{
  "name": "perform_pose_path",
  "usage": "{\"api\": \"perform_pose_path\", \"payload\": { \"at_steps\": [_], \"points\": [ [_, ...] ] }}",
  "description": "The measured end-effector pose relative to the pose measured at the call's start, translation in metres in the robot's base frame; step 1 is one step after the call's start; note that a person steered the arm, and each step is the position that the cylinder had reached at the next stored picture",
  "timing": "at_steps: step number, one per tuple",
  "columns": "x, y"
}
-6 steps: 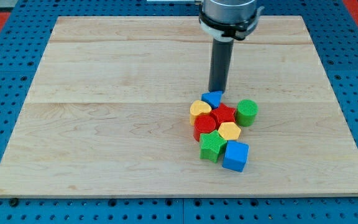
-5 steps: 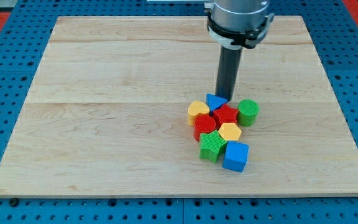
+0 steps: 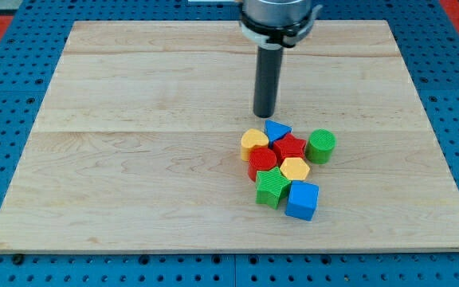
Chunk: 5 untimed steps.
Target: Point arm above yellow heart and blue triangle
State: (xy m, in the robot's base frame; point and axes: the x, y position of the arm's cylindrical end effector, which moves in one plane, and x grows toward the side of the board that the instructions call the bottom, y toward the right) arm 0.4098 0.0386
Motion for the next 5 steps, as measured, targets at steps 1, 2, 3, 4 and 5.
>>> {"api": "perform_pose_path", "payload": {
  "at_steps": [1, 2, 3, 4, 5],
  "points": [
    [0.009, -0.014],
    [0.015, -0.009],
    [0.021, -0.004],
    [0.025, -0.002],
    [0.025, 0.001]
  ]
}}
